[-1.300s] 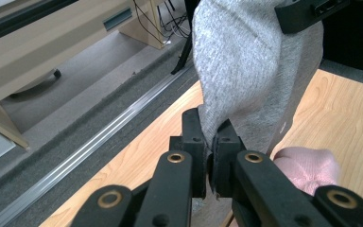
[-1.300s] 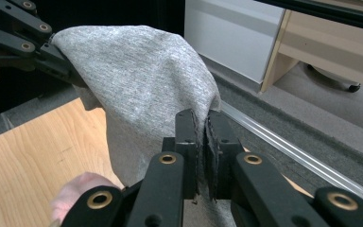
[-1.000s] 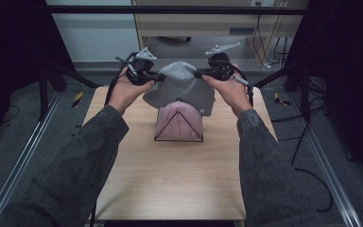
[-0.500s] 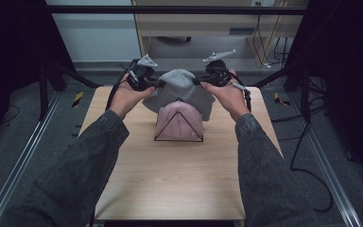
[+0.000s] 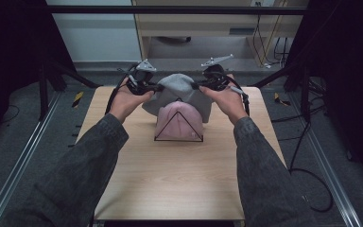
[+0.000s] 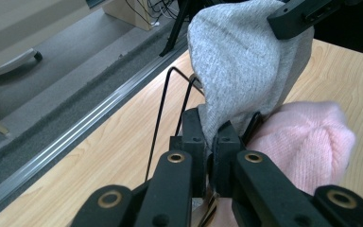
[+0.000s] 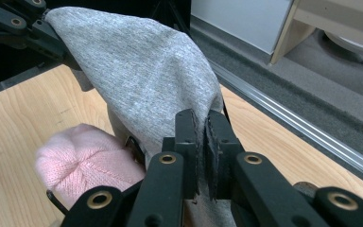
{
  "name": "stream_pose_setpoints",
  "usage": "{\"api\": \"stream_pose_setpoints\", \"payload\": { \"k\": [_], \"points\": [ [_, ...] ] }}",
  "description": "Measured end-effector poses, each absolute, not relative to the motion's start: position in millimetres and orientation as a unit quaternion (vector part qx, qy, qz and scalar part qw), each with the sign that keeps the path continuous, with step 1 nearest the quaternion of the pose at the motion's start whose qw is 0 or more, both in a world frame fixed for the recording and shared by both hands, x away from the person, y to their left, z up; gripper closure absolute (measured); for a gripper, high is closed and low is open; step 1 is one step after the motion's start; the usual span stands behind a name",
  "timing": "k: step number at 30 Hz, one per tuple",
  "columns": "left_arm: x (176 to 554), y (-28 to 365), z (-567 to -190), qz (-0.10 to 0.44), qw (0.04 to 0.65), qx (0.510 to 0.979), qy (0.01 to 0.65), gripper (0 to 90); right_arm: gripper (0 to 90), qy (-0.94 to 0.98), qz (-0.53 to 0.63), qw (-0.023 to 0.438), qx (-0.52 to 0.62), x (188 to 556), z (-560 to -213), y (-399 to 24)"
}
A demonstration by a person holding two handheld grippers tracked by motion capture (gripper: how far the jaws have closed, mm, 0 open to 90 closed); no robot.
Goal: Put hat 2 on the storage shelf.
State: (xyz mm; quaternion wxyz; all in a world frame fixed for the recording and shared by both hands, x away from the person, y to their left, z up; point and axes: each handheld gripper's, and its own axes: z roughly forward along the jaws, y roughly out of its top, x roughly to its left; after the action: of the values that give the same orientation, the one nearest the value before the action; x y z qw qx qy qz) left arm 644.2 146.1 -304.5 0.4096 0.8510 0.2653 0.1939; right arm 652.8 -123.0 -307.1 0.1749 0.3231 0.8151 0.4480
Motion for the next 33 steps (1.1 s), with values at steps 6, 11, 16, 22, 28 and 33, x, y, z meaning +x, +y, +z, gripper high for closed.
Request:
{"api": "stream_pose_setpoints", "payload": {
  "k": [6, 11, 16, 22, 28, 33],
  "points": [
    [642, 148, -311, 0.190, 0.409, 0.852, 0.266, 87.1, 85.1, 0.816, 0.447, 0.170, 0.326, 652, -312, -122],
    [642, 149, -316, 0.188, 0.407, 0.852, 0.269, 87.0, 85.1, 0.818, 0.442, 0.167, 0.327, 652, -317, -120],
    [643, 149, -321, 0.185, 0.405, 0.853, 0.271, 87.1, 85.1, 0.819, 0.441, 0.166, 0.329, 652, -322, -119],
    [643, 150, -326, 0.183, 0.402, 0.854, 0.273, 87.1, 85.0, 0.820, 0.439, 0.164, 0.330, 652, -325, -120],
    [644, 151, -333, 0.182, 0.398, 0.855, 0.279, 87.1, 84.9, 0.821, 0.434, 0.164, 0.333, 652, -331, -117],
    [645, 153, -338, 0.180, 0.394, 0.855, 0.285, 87.0, 84.8, 0.823, 0.431, 0.162, 0.333, 651, -336, -115]
  ]
}}
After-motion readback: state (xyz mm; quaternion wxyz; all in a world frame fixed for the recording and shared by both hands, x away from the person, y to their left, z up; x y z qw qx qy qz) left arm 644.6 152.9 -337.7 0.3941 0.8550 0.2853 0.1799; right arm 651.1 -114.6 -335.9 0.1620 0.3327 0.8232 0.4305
